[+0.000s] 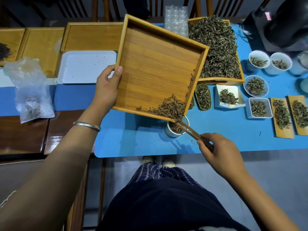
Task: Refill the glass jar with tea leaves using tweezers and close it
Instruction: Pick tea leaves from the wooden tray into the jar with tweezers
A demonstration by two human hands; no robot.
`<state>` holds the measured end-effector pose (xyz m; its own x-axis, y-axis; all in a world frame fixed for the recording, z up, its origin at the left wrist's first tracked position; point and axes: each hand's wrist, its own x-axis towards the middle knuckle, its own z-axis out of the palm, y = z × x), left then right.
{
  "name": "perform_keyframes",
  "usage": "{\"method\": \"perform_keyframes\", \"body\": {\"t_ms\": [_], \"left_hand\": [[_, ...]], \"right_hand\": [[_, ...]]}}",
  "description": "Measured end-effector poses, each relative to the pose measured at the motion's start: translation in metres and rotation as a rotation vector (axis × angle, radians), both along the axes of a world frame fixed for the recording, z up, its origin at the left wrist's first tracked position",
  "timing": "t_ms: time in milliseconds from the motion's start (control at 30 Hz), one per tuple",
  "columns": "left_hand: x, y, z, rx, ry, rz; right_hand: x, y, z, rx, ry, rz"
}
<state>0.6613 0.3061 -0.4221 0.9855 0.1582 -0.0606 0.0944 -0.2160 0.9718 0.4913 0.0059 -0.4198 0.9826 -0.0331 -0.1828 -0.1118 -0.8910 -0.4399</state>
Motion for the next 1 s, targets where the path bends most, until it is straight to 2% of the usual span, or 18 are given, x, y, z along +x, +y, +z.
{"method": "perform_keyframes", "body": {"t_ms": [367, 567, 1000], "left_hand": [[-0.002, 0.000, 0.000, 0.008, 0.008, 0.000], [-0.003, 0.000, 0.001, 0.014, -0.003, -0.010], [-0.001, 0.001, -0.002, 0.023, 0.002, -0.021]], "right_hand": [[0.028, 0.017, 0.003, -0.003, -0.167, -0.016], [0.026, 0.023, -0.004, -0.049, -0.132, -0.013], [-0.002, 0.009, -0.008, 0.008, -0.029, -0.080]]}}
